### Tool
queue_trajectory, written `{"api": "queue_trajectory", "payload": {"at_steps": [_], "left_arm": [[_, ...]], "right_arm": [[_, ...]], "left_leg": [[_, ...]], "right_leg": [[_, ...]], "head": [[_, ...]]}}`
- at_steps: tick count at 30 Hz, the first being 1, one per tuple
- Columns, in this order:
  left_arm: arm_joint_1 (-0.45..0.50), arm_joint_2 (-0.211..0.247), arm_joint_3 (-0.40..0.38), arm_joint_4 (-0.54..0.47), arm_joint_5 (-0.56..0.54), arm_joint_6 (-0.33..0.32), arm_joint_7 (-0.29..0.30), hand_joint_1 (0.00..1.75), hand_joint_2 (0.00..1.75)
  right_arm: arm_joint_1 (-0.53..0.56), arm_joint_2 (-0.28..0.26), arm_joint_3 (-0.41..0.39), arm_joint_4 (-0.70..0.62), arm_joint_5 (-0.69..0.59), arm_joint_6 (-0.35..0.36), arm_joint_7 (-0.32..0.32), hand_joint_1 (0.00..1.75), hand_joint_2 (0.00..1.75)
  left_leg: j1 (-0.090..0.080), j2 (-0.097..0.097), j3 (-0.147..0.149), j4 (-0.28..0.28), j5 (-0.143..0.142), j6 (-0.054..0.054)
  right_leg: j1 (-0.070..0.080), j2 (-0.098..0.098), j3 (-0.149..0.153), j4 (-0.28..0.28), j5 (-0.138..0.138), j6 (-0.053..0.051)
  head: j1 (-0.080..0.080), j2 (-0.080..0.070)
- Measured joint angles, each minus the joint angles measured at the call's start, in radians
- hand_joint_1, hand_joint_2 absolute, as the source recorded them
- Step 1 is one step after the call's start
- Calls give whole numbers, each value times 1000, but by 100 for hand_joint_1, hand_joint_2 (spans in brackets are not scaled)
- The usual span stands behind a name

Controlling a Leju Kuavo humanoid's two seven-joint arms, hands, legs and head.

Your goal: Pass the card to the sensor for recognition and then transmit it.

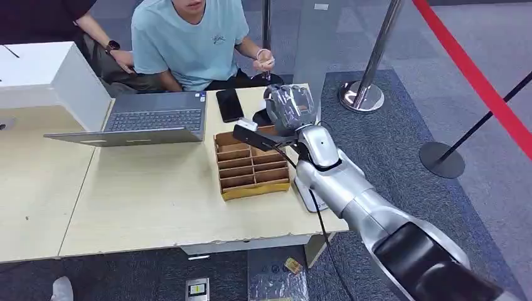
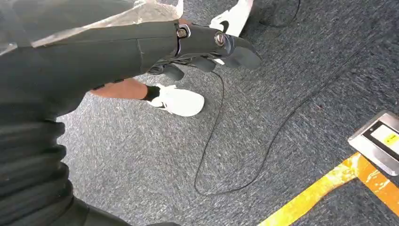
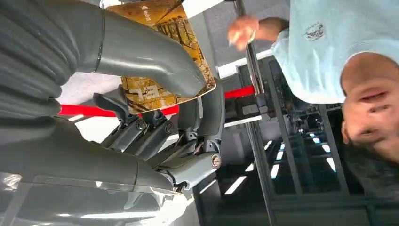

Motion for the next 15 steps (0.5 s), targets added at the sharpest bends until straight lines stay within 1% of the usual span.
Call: {"api": "queue_trajectory", "payload": {"at_steps": [4, 7, 11, 13, 15], "left_arm": [[2, 0, 0, 0, 0, 5, -5, 0, 175], [10, 0, 2, 0, 9, 14, -6, 0, 175], [24, 3, 4, 0, 25, 27, -9, 0, 175], [28, 5, 9, 0, 38, 33, -14, 0, 175], [31, 6, 14, 0, 50, 36, -18, 0, 175]], "right_arm": [[10, -10, -8, -29, -11, -12, 6, 175, 175], [40, -33, -25, -76, -45, -30, 26, 175, 175], [114, -69, -64, -150, -139, -56, 28, 175, 175], [173, -92, -96, -205, -194, -60, 22, 175, 175], [239, -104, -132, -244, -257, -60, 12, 175, 175]], "left_leg": [[0, 0, 0, 0, 0, 0], [0, 0, 1, 0, 0, 0], [0, 0, 1, 0, 0, 0], [0, 0, 1, 0, -1, 1], [0, -1, 1, 0, -1, 1]], "right_leg": [[0, 0, 0, 0, 0, 0], [0, 0, 0, -1, 0, 0], [0, 0, 0, -1, 0, 0], [0, 0, 1, -2, 0, 0], [0, 0, 1, -2, 0, 0]], "head": [[0, 0], [0, 0], [0, 0], [0, 0], [0, 0]]}}
